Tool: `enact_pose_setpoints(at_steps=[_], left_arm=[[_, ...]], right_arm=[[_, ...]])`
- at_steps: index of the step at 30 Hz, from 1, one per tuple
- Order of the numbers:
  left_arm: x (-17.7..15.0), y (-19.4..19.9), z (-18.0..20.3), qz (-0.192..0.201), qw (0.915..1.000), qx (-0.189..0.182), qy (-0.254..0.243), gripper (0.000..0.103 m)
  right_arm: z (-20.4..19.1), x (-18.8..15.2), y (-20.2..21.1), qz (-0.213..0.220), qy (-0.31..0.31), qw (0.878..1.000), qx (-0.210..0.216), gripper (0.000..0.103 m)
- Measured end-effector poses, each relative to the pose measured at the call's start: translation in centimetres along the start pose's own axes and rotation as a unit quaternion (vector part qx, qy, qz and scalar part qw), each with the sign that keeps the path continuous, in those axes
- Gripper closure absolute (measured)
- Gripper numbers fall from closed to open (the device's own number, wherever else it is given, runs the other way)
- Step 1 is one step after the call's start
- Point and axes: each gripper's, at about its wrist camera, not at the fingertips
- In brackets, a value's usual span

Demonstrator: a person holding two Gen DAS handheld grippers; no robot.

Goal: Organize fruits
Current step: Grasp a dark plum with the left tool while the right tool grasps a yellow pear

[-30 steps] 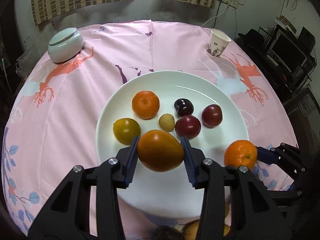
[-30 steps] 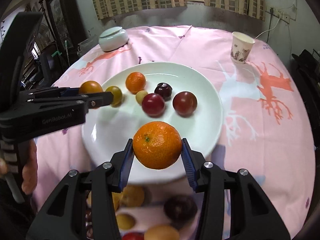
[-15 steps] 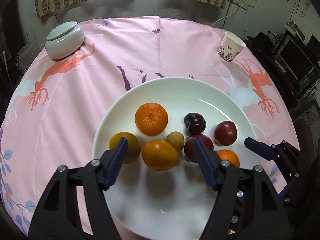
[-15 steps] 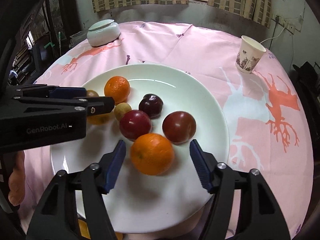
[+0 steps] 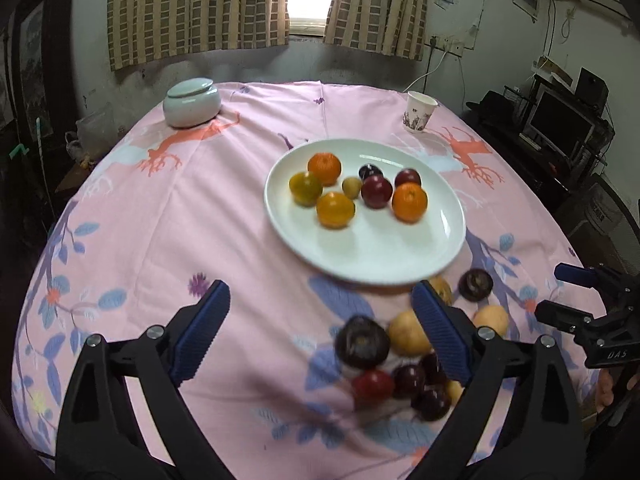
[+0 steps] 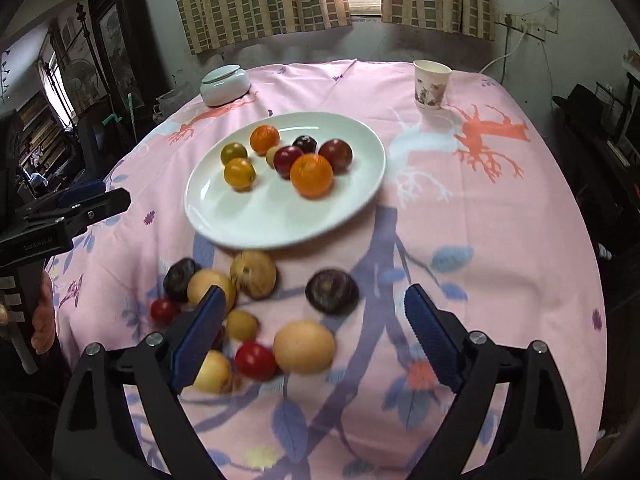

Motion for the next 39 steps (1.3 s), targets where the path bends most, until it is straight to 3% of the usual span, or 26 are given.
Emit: enact_pose_setpoints(at_steps=[6, 11, 17, 19, 21, 26, 28, 34, 39], left_arm=[[-6.3, 0.1, -1.0, -0.053, 0.9984, 0.011, 0.017, 0.009], [-7.1, 0.8, -1.6, -0.056, 0.9980, 0.005, 0.030, 0.009], [-7.5, 1.1, -2.0, -0.057, 0.9978, 0.006, 0.035, 0.009], [-7.6, 1.2, -2.2, -0.057, 0.9976, 0.006, 0.038, 0.009], [-7.6, 1.4, -2.4, -0.056, 0.9976, 0.006, 0.040, 0.009], [-7.9, 1.6, -2.6, -0.055, 0.9976, 0.003, 0.042, 0.009], [-7.9, 1.6, -2.5, -0.057, 0.9974, -0.001, 0.043, 0.009], [-7.9, 0.8, -0.6, -0.071, 0.9970, -0.022, 0.020, 0.009], [-8.0, -1.0, 2.3, -0.095, 0.9941, -0.051, -0.006, 0.009]], right_arm=[[-0.9, -6.3, 1.1, -0.005, -0.013, 0.999, -0.048, 0.012], [-1.8, -6.9, 0.1, -0.024, -0.014, 0.999, -0.033, 0.012], [-5.0, -6.7, 0.9, 0.021, 0.004, 0.998, 0.053, 0.013], [-5.7, -6.4, 0.5, 0.019, 0.009, 0.998, 0.067, 0.040], [-6.1, -6.0, -0.6, 0.005, 0.007, 0.997, 0.073, 0.047], [-7.0, -5.6, -2.2, -0.013, 0.007, 0.997, 0.076, 0.047], [-7.3, -5.5, -3.1, -0.018, 0.007, 0.997, 0.073, 0.059], [-6.2, -5.2, -2.1, -0.006, -0.020, 0.997, 0.077, 0.067], [-3.4, -6.2, 0.9, 0.015, -0.031, 0.999, 0.019, 0.067]])
Point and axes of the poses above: each gripper's, at about its wrist camera, not at the fingertips, and y roughly against the way its jaws point, z to its right, x to its top, and after that the axes turned 9 degrees about -x, right-handed
